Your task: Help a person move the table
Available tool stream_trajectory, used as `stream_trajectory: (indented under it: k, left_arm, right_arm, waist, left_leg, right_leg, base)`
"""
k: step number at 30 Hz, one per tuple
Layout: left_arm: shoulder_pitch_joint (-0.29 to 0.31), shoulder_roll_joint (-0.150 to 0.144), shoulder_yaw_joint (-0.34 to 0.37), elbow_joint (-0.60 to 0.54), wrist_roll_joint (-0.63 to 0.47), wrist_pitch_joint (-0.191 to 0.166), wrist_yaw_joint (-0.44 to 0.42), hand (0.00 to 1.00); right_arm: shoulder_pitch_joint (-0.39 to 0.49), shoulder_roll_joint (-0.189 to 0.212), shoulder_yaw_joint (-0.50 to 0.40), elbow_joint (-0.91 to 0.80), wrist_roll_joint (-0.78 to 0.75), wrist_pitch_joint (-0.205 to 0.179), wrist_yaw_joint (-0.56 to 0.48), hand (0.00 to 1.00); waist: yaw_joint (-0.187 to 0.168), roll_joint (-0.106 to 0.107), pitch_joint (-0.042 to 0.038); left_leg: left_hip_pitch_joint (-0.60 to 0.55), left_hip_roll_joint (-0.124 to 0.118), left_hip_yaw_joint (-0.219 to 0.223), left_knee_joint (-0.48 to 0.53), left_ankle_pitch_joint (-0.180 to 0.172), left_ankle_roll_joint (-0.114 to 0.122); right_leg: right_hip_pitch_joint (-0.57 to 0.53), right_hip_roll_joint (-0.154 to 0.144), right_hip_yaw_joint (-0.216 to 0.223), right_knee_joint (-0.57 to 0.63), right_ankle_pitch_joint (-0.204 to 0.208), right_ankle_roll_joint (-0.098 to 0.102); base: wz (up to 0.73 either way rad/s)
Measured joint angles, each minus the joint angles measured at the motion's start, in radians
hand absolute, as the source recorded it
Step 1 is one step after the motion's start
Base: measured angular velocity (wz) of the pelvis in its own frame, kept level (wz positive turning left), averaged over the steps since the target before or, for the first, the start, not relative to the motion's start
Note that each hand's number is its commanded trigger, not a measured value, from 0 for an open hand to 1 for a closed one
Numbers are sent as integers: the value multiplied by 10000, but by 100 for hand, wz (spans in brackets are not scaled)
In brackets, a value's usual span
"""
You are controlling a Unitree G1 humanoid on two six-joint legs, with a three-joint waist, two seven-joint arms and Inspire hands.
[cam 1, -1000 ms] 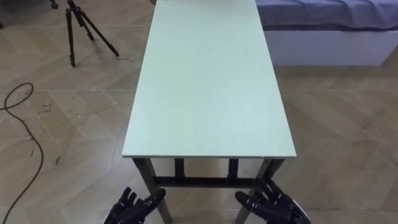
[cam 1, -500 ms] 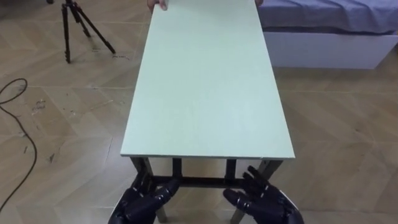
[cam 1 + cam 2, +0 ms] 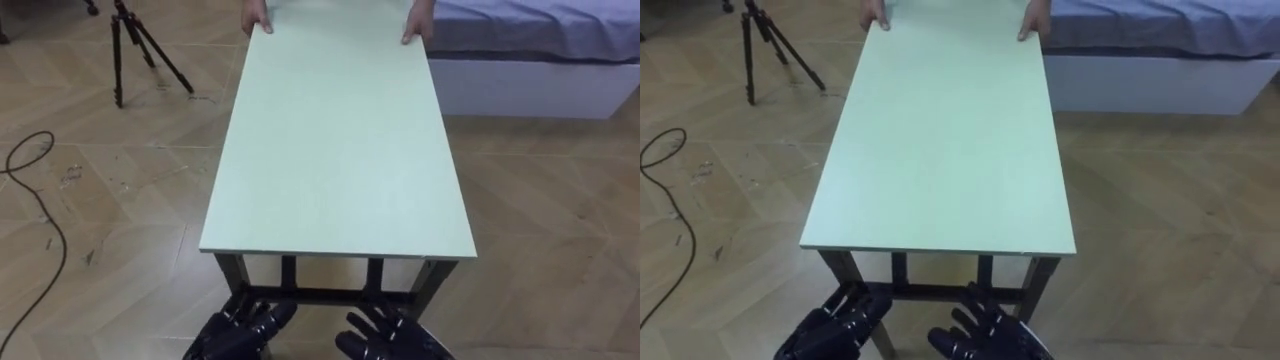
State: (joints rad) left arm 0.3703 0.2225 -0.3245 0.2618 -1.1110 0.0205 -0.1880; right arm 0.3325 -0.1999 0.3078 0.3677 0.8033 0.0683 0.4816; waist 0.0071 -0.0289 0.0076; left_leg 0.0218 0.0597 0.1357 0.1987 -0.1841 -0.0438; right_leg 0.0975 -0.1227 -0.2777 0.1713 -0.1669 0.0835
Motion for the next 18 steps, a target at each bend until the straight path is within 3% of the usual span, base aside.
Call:
stream_trajectory:
  k: [4, 8, 18]
  left_arm:
    - [-55, -28, -153, -282, -381, 173, -538, 0]
    - [-172, -21, -188, -284, -1229, 170, -1447, 0]
    - [-466, 2, -523, -678, -1949, 153, -1909, 0]
  right_arm:
    - [-102, -4, 188, -10, 354, 163, 455, 0]
    - [-159, -1, 231, -291, 1845, 204, 554, 0]
    - [-391, -73, 249, -810, 3012, 180, 558, 0]
  waist:
    - [-3, -24, 10]
    - [-8, -5, 20]
    - [-33, 27, 25]
  left_leg:
    - [-138, 10, 1, 62, 0, 0]
    - [-134, 9, -3, 43, 0, 0]
    - [-117, 8, -11, 18, -1, 0]
  right_leg:
    - [-128, 2, -3, 24, 4, -6]
    - [-122, 2, -13, 24, 3, -5]
    - [-110, 7, -9, 17, 3, -4]
  base:
    - [0]
    - [0]
    - [0]
